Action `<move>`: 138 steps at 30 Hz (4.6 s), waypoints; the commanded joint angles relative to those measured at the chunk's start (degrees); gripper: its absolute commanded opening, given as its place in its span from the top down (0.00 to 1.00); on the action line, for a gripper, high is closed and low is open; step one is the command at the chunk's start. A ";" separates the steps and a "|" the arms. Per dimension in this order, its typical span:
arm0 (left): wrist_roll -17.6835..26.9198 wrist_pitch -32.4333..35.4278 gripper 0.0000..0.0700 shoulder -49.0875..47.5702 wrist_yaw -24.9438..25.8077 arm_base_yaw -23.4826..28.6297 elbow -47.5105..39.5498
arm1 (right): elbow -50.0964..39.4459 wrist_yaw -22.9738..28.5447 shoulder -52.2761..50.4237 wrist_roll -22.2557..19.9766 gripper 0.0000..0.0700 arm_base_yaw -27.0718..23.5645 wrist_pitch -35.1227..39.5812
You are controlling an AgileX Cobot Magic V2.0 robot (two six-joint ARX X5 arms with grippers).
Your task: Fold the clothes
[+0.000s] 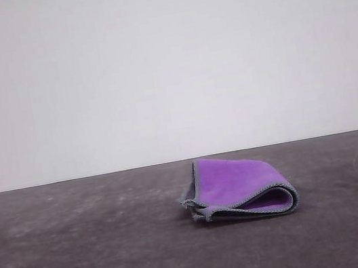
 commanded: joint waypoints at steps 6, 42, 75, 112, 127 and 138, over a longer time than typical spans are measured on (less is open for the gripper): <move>-2.54 4.78 0.99 -21.30 -3.10 2.20 -18.14 | 0.94 -0.02 0.46 0.81 0.98 0.03 0.44; -5.37 5.34 0.99 -44.48 -3.32 5.46 -32.25 | 0.94 0.00 0.46 0.81 0.98 0.02 0.44; -5.37 5.34 0.99 -44.48 -3.32 5.46 -32.25 | -29.91 7.99 -42.47 -3.86 0.98 -0.33 17.09; -5.37 5.39 0.99 -44.48 -3.32 5.46 -32.25 | -44.96 13.10 -56.52 -1.10 0.98 -0.22 23.76; -5.37 5.37 0.99 -44.48 -3.32 5.46 -32.25 | -44.96 13.09 -56.52 -1.11 0.98 -0.24 23.76; -5.35 5.86 0.99 -44.59 -3.66 5.22 -32.42 | -44.96 13.05 -56.52 -1.11 0.98 -0.24 23.76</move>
